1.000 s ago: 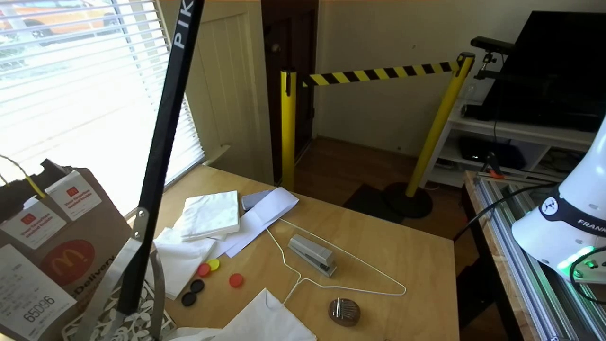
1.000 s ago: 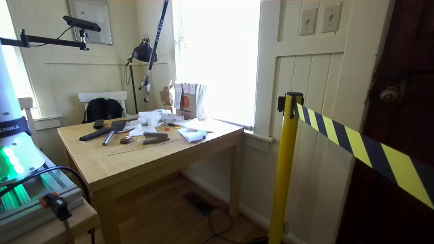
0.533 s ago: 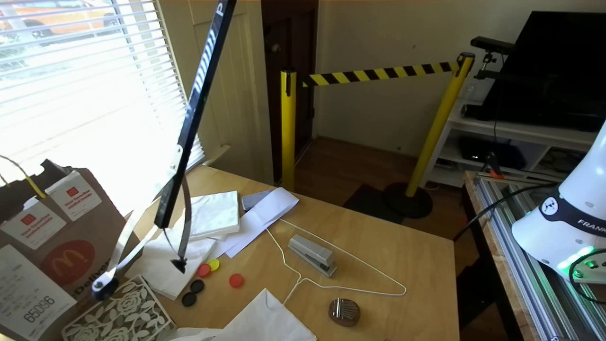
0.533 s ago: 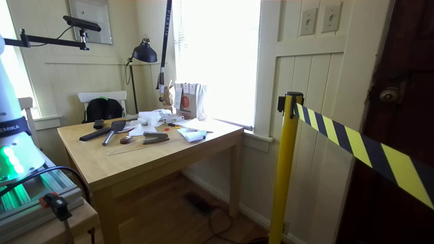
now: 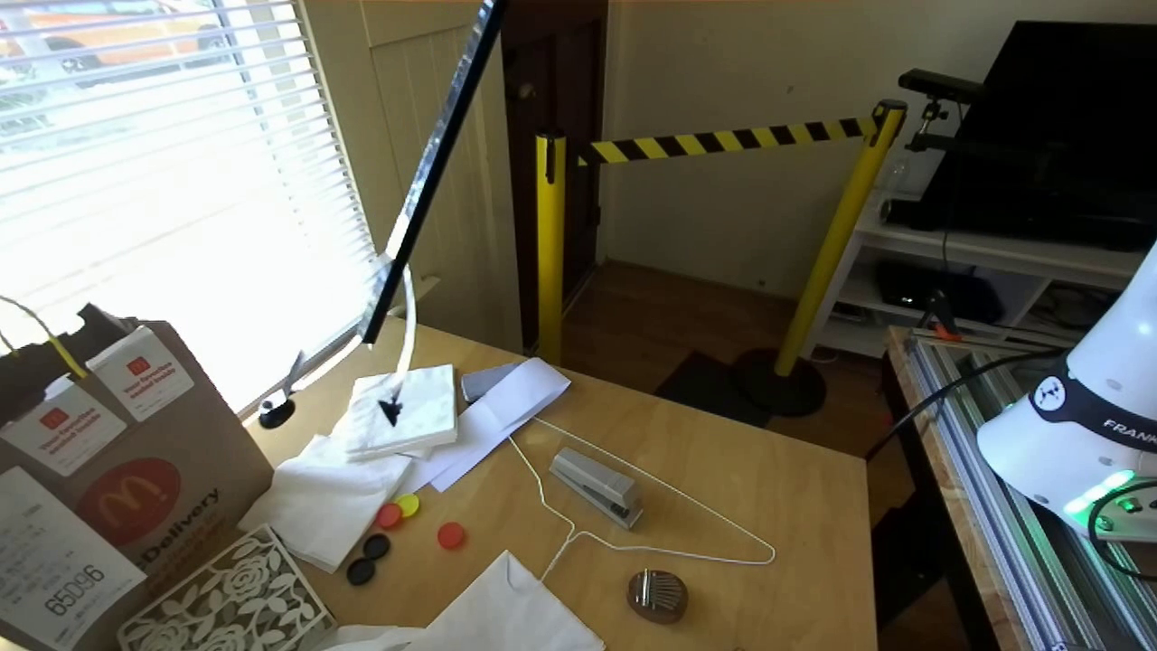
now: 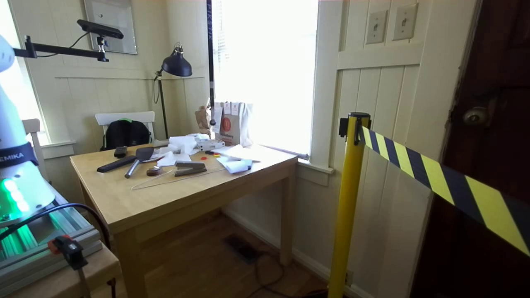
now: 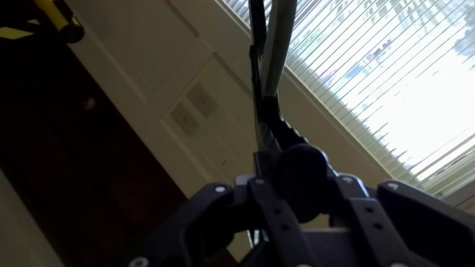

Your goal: Pick up the black object from the table and put it on the floor

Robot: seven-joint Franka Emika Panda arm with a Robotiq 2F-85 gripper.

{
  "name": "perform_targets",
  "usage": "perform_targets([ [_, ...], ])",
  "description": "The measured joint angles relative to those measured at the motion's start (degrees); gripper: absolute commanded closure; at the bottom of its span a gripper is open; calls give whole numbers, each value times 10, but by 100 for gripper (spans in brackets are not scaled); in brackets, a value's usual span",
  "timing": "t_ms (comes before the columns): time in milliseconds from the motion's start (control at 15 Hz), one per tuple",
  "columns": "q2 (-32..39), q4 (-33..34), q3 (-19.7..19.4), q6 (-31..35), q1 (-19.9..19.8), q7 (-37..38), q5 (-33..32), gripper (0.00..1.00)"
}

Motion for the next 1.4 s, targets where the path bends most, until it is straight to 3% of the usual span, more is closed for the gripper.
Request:
perform_targets([
  [400,-67,-12,30,-77,-80,114,-115,93],
  [467,-75,-13,32,-90,-90,130,-133,70],
  [867,-89,-20,35,-115,-119,157,-168,70],
  [933,-89,-20,35,-115,-119,157,-168,93],
  [1133,-86,-20,35,-121,-117,157,-172,93],
  [1400,-71,-28,28,-134,-135,165,-224,93],
])
